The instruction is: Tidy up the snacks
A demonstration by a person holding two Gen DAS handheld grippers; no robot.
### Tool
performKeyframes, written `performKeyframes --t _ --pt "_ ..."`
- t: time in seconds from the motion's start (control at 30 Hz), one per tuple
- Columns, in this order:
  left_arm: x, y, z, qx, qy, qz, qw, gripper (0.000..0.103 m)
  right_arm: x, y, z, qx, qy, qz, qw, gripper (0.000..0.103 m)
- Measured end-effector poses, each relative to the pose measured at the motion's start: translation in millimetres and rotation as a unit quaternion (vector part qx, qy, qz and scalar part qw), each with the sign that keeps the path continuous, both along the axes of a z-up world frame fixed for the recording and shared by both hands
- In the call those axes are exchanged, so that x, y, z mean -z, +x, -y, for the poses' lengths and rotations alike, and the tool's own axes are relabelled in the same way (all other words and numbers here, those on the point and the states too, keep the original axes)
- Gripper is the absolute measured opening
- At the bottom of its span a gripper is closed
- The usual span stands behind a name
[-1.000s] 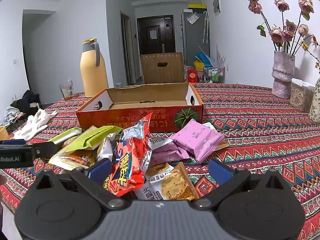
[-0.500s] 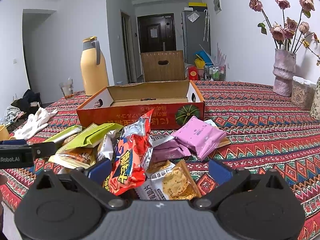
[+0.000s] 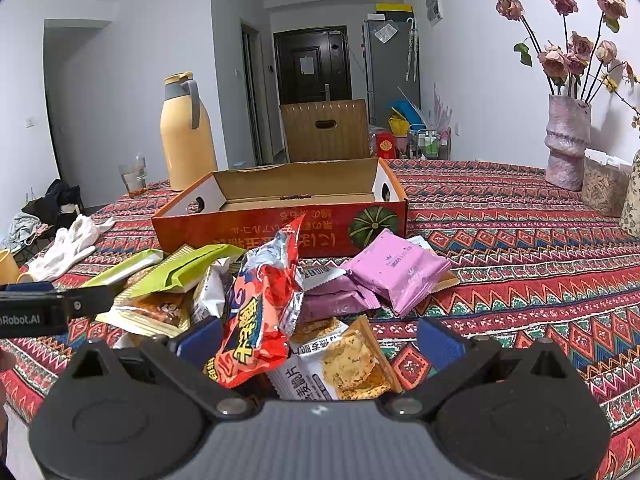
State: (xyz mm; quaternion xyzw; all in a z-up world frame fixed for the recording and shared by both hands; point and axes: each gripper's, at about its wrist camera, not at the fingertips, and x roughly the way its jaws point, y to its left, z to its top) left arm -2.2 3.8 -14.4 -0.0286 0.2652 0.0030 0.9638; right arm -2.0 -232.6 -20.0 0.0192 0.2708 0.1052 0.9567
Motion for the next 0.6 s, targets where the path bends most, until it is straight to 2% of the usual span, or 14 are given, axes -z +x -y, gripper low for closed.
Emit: performKeyframes --t 0.6 --pt "1.2 0.1 -0.6 0.001 -0.002 -0.004 1.0000 0.103 2.7 -1.4 1.2 0.001 0.000 -0.002 1.000 0.103"
